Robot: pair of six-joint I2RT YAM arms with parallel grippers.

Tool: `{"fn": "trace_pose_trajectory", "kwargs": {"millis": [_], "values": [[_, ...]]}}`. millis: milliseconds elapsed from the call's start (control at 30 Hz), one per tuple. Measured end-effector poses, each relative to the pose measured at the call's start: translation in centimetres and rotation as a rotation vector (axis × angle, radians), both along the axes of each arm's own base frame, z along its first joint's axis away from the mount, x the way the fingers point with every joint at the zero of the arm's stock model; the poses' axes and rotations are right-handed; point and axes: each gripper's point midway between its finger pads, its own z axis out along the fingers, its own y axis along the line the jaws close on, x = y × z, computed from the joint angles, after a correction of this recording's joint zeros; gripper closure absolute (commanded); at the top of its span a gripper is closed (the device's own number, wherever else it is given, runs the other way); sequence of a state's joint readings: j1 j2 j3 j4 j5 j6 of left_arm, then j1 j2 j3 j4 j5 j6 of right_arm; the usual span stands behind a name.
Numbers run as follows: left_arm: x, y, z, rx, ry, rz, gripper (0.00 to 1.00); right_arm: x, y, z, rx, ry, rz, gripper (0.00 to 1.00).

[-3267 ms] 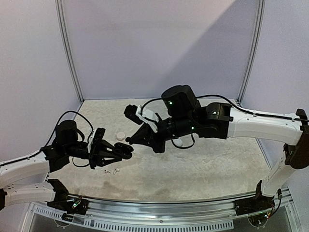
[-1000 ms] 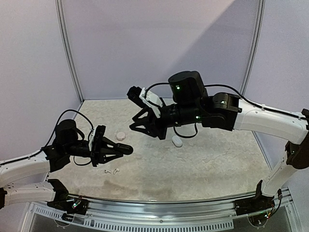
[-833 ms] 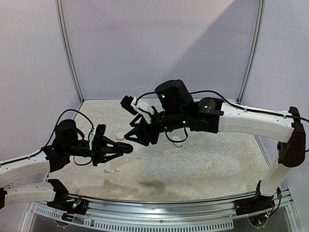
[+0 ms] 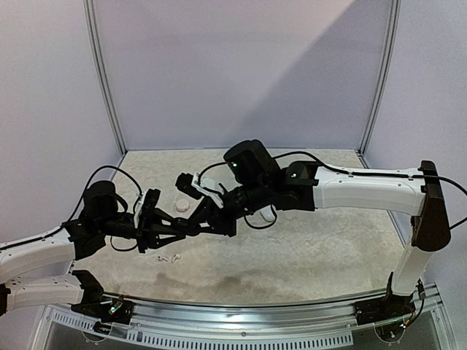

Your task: Insert the wireless bluetooth earbuds into the charging case

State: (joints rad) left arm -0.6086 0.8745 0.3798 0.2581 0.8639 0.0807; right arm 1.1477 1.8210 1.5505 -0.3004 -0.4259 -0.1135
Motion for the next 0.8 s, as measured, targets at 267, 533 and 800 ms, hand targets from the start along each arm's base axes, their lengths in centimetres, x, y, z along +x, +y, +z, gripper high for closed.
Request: {"fn": "trace_pose_trajectory", "kwargs": {"millis": [267, 533, 800], "values": [[2.3, 0.4, -0.3, 0.025, 0.013, 0.14, 0.01, 3.3, -1.4, -1.0, -0.036, 0.073, -0.123, 1.0], [7.4, 1.9, 0.5, 0.149, 0.045, 0.406, 0.01, 15.3, -12.0, -9.0, -0.195, 0.359, -0.611, 1.0], [15.3, 4.4, -1.0, 0.45, 0.237, 0.637, 0.07, 21.4, -24.6, -15.1, -0.253, 0.703, -1.041, 0.98]]}}
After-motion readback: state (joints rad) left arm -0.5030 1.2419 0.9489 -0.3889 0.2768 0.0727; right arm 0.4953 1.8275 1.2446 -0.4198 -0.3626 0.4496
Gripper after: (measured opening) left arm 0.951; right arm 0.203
